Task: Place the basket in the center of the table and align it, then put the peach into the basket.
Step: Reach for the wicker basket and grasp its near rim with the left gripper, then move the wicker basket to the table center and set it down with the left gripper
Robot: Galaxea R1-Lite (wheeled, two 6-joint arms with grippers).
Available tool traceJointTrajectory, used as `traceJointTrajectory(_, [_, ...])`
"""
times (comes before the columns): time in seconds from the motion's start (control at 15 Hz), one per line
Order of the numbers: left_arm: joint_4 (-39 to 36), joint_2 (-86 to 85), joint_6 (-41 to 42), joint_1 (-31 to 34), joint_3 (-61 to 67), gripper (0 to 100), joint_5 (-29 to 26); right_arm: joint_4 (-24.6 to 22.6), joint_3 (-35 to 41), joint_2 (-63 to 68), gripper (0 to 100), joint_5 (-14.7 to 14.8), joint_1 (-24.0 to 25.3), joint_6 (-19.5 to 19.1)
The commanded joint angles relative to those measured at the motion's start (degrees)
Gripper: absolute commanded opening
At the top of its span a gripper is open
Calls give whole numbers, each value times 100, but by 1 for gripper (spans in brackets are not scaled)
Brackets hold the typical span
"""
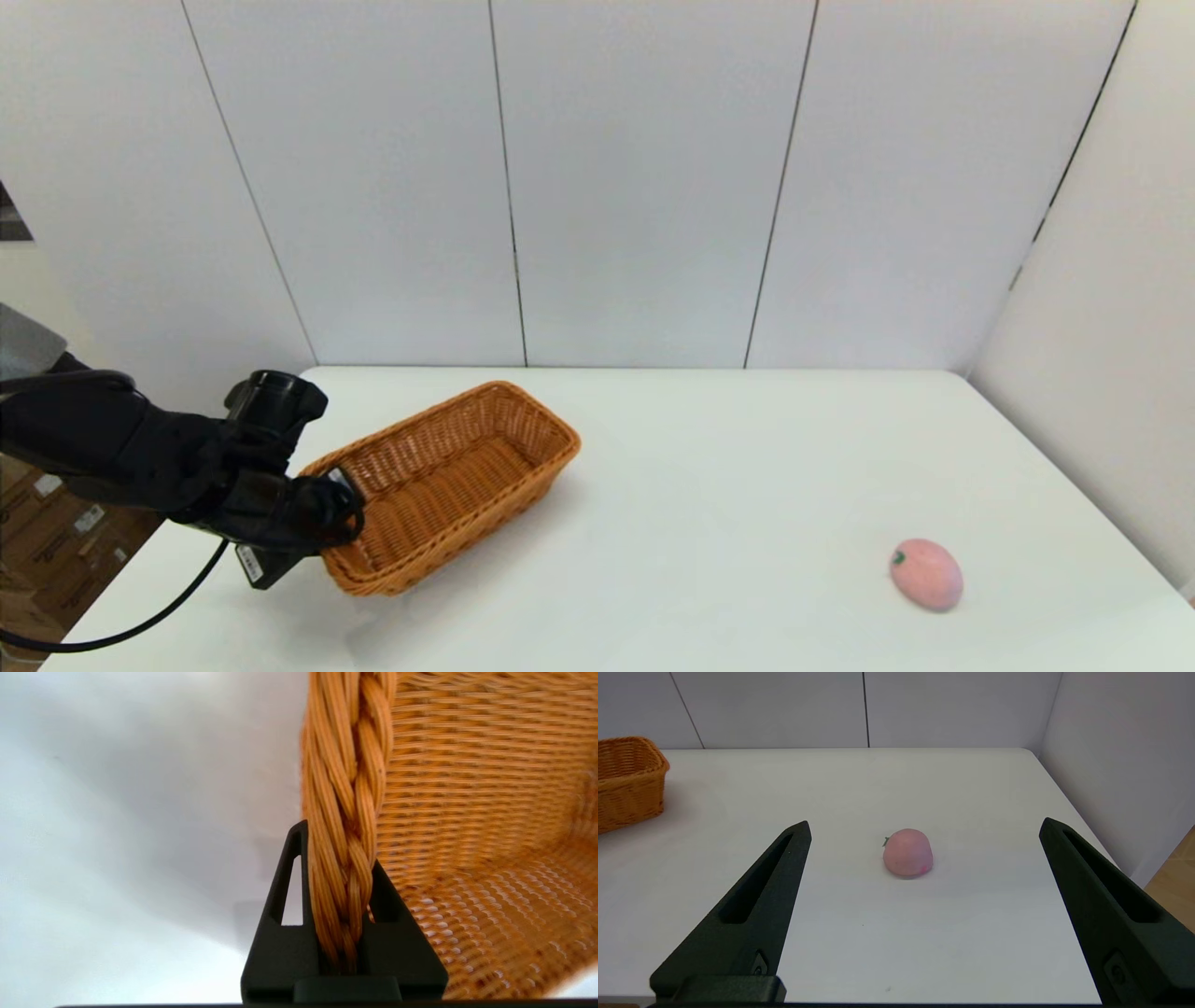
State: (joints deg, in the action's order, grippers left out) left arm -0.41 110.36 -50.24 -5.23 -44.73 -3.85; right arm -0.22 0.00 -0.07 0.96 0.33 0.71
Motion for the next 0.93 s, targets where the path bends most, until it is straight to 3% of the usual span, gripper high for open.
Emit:
traceJointTrajectory(0.07, [-11,-964,5,-804,-1,0,-37,-4,0,7,100,0,2,8])
traceJointTrajectory(0.27, [-2,-1307,-30,-1736,-414,0,-538,-4,0,-1,100,0,2,8])
traceJointTrajectory(0.53, [6,-806,32,-2430,-845,0,-661,-4,-9,-1,100,0,2,8])
traceJointTrajectory(0.93, [-389,381,374,-2632,-994,0,-678,-4,0,-1,100,0,2,8])
